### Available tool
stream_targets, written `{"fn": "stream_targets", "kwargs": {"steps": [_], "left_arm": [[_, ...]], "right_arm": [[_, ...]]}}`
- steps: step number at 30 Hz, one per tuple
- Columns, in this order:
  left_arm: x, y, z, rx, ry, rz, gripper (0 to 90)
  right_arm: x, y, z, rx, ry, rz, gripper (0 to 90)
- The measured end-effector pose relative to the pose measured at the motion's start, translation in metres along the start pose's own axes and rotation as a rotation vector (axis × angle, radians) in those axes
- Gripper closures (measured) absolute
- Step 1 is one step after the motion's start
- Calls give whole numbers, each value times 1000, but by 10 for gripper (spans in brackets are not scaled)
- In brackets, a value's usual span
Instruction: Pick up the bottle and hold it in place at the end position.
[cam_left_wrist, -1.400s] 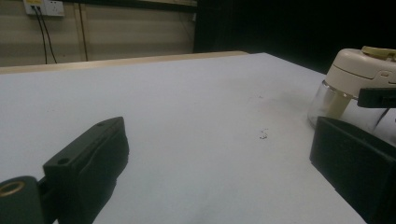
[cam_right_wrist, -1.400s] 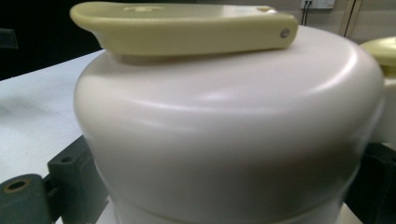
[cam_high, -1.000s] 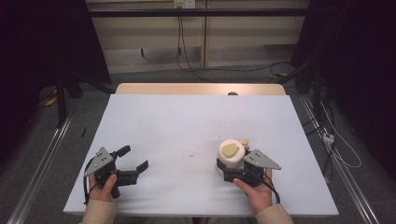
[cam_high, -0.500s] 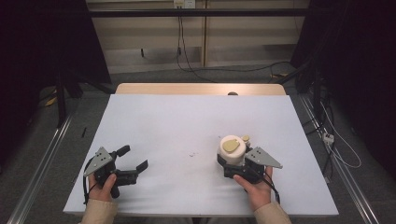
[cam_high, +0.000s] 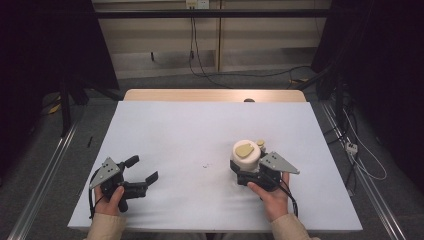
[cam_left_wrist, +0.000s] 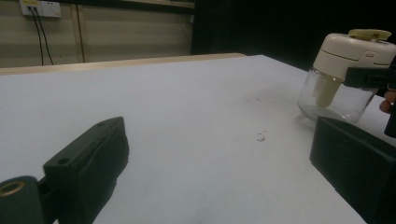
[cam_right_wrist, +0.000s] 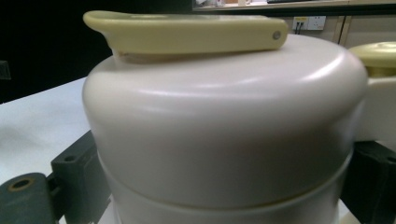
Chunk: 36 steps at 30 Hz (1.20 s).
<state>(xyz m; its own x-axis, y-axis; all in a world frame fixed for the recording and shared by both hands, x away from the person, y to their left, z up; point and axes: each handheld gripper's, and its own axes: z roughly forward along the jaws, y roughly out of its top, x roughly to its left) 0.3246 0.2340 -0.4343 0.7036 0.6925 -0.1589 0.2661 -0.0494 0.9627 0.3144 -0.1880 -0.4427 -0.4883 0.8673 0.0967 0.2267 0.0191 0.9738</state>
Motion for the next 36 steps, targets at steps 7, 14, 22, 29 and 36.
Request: {"fn": "stream_targets", "kwargs": {"steps": [7,14,22,29,36], "left_arm": [[0,0,0,1,-3,1,41],[0,0,0,3,-4,0,40],[0,-1,1,5,-6,-2,40],[1,-1,1,5,-10,0,41],[0,-1,2,4,-14,-3,40]], "right_arm": [[2,4,7,-6,10,13,69],[2,6,15,2,17,8,69],[4,9,21,-3,21,6,69],[4,12,28,-8,21,4,69],[5,15,37,-12,24,8,69]]}}
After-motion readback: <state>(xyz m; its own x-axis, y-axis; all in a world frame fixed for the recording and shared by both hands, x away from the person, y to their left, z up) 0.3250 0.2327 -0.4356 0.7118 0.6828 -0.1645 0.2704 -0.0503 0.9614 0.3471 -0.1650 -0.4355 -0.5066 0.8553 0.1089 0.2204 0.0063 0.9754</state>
